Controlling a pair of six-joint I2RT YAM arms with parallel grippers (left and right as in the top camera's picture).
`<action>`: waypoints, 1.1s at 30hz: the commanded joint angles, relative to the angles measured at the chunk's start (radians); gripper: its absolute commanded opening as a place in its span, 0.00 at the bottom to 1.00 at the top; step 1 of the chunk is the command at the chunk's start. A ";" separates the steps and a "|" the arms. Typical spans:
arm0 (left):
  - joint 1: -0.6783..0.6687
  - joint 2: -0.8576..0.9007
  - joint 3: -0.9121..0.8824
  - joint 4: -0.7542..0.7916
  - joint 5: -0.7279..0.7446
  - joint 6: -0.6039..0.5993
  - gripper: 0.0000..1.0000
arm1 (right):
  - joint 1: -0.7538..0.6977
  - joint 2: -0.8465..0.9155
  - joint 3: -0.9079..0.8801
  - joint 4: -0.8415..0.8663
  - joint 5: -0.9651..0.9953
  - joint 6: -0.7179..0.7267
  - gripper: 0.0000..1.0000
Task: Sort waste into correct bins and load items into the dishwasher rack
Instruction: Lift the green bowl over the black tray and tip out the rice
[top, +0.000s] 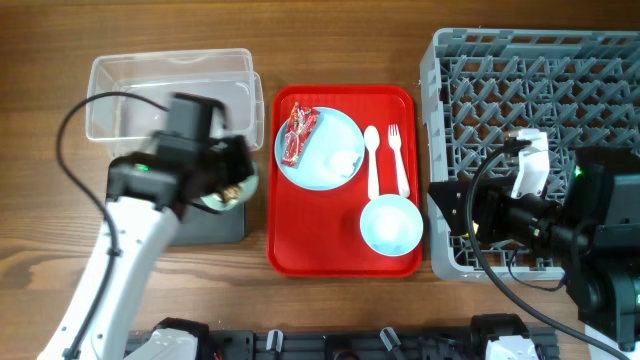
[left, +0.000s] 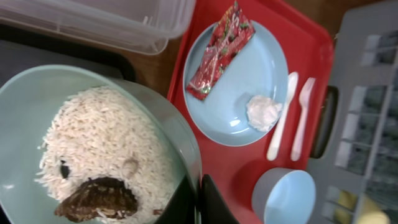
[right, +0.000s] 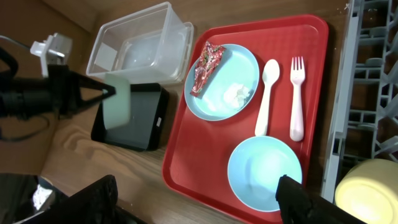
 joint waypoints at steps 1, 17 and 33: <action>0.212 0.039 -0.005 0.003 0.369 0.191 0.04 | -0.003 0.000 -0.003 -0.001 -0.020 0.005 0.82; 0.742 0.257 -0.309 0.010 1.226 0.693 0.04 | -0.003 0.000 -0.003 -0.001 -0.020 0.005 0.81; 0.766 0.269 -0.313 -0.012 1.305 0.773 0.04 | -0.003 0.000 -0.003 -0.005 -0.020 0.006 0.81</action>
